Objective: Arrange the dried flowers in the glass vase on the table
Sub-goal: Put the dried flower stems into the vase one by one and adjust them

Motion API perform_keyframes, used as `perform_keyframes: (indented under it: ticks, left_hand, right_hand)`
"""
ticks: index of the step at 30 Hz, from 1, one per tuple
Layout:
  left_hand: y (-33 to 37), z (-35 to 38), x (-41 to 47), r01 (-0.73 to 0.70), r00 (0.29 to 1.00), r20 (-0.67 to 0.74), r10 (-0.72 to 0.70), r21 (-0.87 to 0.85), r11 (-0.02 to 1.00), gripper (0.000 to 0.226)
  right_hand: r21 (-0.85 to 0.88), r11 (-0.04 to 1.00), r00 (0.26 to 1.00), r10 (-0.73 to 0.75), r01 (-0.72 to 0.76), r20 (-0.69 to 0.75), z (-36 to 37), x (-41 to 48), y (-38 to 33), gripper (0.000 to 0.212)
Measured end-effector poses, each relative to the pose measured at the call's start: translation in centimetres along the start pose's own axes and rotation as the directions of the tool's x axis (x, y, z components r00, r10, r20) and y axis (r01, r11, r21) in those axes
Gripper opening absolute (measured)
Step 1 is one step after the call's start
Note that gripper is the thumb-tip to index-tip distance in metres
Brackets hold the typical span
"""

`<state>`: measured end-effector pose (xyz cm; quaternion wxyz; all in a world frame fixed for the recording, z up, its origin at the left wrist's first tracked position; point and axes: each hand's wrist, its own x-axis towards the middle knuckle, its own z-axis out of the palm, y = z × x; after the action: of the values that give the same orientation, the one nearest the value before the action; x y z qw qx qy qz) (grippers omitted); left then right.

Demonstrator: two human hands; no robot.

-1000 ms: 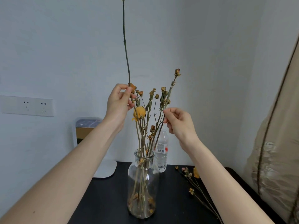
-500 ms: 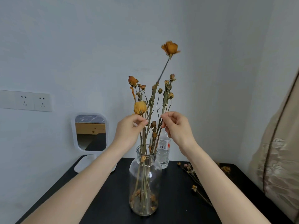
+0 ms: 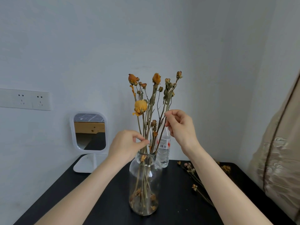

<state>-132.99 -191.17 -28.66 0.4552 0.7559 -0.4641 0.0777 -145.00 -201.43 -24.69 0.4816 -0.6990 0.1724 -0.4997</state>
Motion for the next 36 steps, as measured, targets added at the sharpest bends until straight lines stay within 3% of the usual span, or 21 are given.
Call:
perform_keyframes:
  ticks: [4,6,9,11,18,28,36]
  left_hand:
    - [-1.5,1.3,-2.4,-0.034,0.982,-0.188,-0.007,-0.214,0.976,0.014]
    - [-2.6,2.7,-3.6,0.050,0.987,-0.129,-0.093,-0.307,0.950,0.037]
    - [-3.7,4.8,-4.6,0.175,0.984,0.066,-0.163,-0.248,0.953,0.080]
    - [-3.8,5.7,-4.5,0.190,0.980,0.090,-0.175,-0.209,0.959,0.087]
    - [-3.3,7.3,-3.1,0.125,0.991,-0.007,-0.131,-0.246,0.961,0.060]
    - [-5.3,6.7,-2.2,0.152,0.982,0.171,-0.083,-0.447,0.882,0.054]
    - [-5.3,6.7,-2.2,0.204,0.971,0.208,-0.118,-0.463,0.862,0.052]
  right_hand:
    - [0.017,1.000,1.000,-0.004,0.005,-0.018,0.1,0.1,0.1,0.014]
    - [0.013,1.000,1.000,-0.004,0.005,-0.023,0.3,0.1,0.3,0.013]
    - [-0.015,1.000,0.999,-0.016,0.016,-0.029,0.8,0.2,0.8,0.011]
    - [-0.069,0.997,0.999,-0.033,0.032,-0.017,1.0,0.1,1.3,0.011]
    - [-0.252,0.966,0.996,-0.032,0.052,0.084,1.4,-0.9,3.8,0.007]
    - [-0.490,0.870,0.987,0.035,0.049,0.160,0.9,-2.5,6.5,0.005]
    - [-0.470,0.883,0.989,0.065,0.004,0.132,0.4,-2.8,6.6,0.007]
